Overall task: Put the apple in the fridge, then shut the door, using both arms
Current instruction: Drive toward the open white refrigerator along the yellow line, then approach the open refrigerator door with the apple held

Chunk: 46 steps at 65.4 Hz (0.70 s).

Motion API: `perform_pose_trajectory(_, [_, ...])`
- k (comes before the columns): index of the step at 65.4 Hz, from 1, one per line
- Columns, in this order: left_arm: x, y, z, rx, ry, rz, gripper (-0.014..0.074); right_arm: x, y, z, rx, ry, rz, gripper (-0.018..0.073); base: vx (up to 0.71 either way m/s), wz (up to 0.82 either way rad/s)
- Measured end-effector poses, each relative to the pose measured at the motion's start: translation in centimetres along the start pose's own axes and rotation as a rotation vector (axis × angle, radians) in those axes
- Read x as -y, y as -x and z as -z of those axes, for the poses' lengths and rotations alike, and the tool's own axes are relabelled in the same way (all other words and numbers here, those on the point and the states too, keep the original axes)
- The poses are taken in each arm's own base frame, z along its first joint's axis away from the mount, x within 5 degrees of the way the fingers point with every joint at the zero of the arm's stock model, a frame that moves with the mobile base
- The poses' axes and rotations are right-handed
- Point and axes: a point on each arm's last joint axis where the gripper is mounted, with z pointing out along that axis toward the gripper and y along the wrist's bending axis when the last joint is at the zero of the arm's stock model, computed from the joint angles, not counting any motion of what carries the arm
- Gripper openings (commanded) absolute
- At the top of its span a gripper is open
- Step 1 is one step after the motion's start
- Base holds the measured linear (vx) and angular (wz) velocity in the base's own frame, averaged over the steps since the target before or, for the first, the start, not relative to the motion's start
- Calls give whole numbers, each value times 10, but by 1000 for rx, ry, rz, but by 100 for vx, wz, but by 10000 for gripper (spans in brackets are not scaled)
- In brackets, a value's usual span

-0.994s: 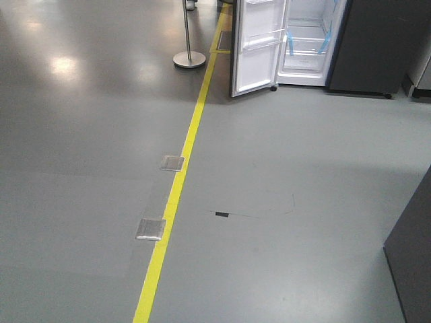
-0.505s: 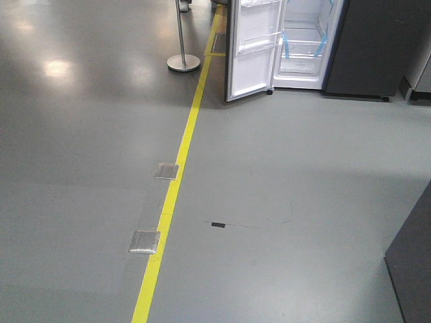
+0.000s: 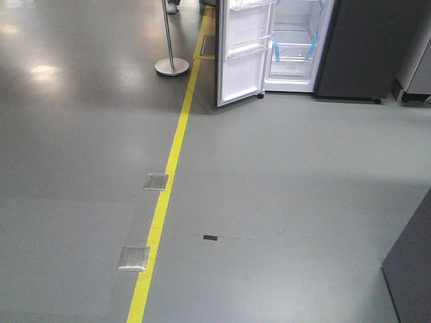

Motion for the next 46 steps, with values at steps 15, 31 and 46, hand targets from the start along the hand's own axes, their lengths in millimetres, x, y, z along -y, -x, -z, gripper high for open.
perform_pose_trajectory(15, [0,0,0,0,0,0,-6,0,0,0,0,0,0,223,16,-7])
perform_pose_trajectory(31, [0,0,0,0,0,0,-6,0,0,0,0,0,0,223,15,-6])
perform_pose_trajectory(46, [0,0,0,0,0,0,-6,0,0,0,0,0,0,223,15,-6])
